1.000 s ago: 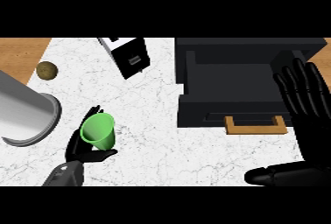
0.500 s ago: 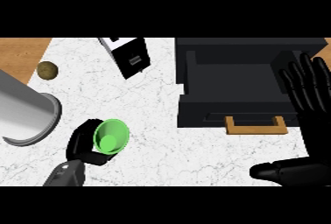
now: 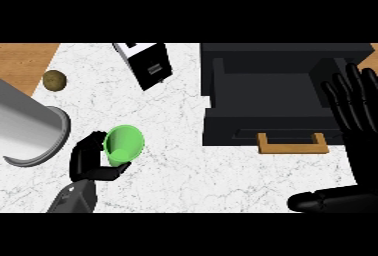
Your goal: Pick up the cup, place it into the drawer and close the drawer
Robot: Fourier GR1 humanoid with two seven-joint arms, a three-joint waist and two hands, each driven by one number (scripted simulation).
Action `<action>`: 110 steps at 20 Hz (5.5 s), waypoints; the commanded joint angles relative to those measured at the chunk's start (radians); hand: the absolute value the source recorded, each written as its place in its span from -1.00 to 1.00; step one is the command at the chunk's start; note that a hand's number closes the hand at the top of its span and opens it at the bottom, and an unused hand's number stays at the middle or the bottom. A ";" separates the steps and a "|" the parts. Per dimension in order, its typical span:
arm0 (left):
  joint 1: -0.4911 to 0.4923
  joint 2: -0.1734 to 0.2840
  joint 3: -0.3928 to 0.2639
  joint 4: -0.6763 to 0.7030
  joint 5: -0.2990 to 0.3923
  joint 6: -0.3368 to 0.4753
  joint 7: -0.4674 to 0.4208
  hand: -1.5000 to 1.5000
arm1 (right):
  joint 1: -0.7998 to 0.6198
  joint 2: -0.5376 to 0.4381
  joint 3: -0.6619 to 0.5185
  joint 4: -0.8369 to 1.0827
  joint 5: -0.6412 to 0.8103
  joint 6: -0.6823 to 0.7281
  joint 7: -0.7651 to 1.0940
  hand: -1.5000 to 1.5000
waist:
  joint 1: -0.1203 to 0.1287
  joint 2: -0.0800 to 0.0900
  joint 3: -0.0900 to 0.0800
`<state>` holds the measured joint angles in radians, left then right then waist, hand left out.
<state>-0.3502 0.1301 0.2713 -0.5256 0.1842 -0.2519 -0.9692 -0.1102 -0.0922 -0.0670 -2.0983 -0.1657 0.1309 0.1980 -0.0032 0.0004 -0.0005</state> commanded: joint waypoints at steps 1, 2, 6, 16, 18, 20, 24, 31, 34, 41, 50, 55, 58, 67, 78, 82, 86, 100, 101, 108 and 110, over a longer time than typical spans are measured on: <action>-0.005 0.020 0.018 -0.062 0.031 -0.040 -0.063 1.00 | 0.044 0.012 -0.010 0.017 -0.012 0.018 -0.056 -1.00 | 0.002 -0.001 0.001; 0.048 -0.017 -0.012 -0.105 0.024 -0.058 -0.081 1.00 | 0.024 0.034 0.055 0.004 0.054 -0.021 -0.004 -1.00 | 0.007 -0.002 0.000; 0.010 -0.032 -0.047 -0.226 0.047 -0.070 0.022 1.00 | 0.054 0.014 0.010 -0.006 0.008 0.008 -0.033 -1.00 | 0.004 -0.003 0.001; 0.057 -0.078 -0.175 -0.759 0.099 0.039 0.447 1.00 | 0.059 0.010 0.027 -0.028 0.017 0.013 -0.009 -1.00 | 0.008 -0.004 0.001; 0.019 -0.121 -0.210 -0.817 0.083 0.114 0.525 1.00 | -0.007 0.012 0.006 -0.031 0.007 -0.032 0.058 -1.00 | 0.008 -0.004 0.001; -0.009 -0.128 -0.247 -0.849 0.093 0.165 0.560 1.00 | 0.022 0.033 0.028 0.032 0.050 -0.014 -0.053 -1.00 | 0.005 -0.002 0.001; -0.071 -0.122 -0.245 -0.910 0.100 0.192 0.647 1.00 | -0.012 -0.003 0.001 0.014 0.026 -0.005 -0.005 -1.00 | 0.003 -0.001 0.001; -0.307 -0.130 -0.306 -0.854 0.044 0.387 0.765 1.00 | 0.010 0.014 0.009 0.004 0.036 -0.017 -0.014 -1.00 | -0.004 0.000 0.001; -0.346 -0.130 -0.371 -0.896 0.027 0.482 0.842 1.00 | -0.002 -0.014 -0.041 0.081 -0.006 0.028 -0.067 -1.00 | -0.001 -0.001 0.001; -0.595 -0.114 -0.264 -0.614 0.034 0.423 0.828 1.00 | -0.033 0.001 -0.002 0.061 0.036 -0.014 -0.002 -1.00 | -0.006 0.002 0.001; -0.706 -0.130 -0.445 -0.391 0.099 0.603 0.735 1.00 | -0.038 -0.003 -0.009 0.056 0.017 -0.004 -0.005 -1.00 | -0.024 0.005 0.001; -0.761 -0.130 -0.436 -0.295 0.120 0.613 0.730 1.00 | 0.068 0.014 0.010 -0.035 0.025 0.000 -0.004 -1.00 | -0.021 0.002 0.001; -0.855 -0.130 -0.454 -0.170 0.186 0.625 0.683 1.00 | 0.026 0.031 0.027 0.033 0.064 -0.005 -0.070 -1.00 | -0.031 0.007 0.001; -0.919 -0.130 -0.563 0.054 0.316 0.610 0.597 1.00 | 0.075 0.021 0.021 0.002 0.020 0.032 -0.069 -1.00 | -0.063 0.012 0.001; -0.992 -0.130 -0.765 0.160 0.376 0.679 0.632 1.00 | -0.039 0.005 0.000 0.134 -0.008 0.052 -0.086 -1.00 | -0.094 0.025 0.002; -0.970 -0.130 -0.850 0.157 0.369 0.745 0.646 -1.00 | -0.018 -0.001 0.017 0.055 -0.030 0.071 -0.066 -1.00 | -0.118 0.024 0.003; -0.970 -0.130 -0.838 0.157 0.418 0.722 0.622 -1.00 | -0.041 -0.014 -0.018 0.066 -0.068 0.066 -0.041 -1.00 | -0.110 0.026 0.002; -0.939 -0.130 -0.725 0.007 0.594 0.604 0.474 -1.00 | -0.025 -0.049 -0.067 -0.003 -0.192 0.087 0.038 -1.00 | -0.028 0.004 0.000; -0.989 -0.115 -0.707 -0.002 0.586 0.634 0.540 -1.00 | 0.070 -0.039 -0.068 -0.023 -0.222 0.136 -0.008 1.00 | -0.023 0.000 0.001; -0.802 -0.017 -0.675 -0.199 0.605 0.643 0.541 -1.00 | 0.061 -0.150 -0.031 0.002 -0.056 0.246 -0.055 1.00 | 0.022 -0.008 0.000; -0.736 0.033 -0.660 -0.248 0.605 0.657 0.546 -1.00 | 0.027 -0.170 -0.035 -0.011 -0.053 0.235 -0.016 1.00 | 0.028 -0.008 0.000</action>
<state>-1.1764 0.0983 -0.4192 -0.6939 0.7804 0.4051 -0.4187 -0.0772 -0.2245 -0.1095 -2.1083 -0.2737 0.3364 0.1887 0.0087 -0.0061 -0.0004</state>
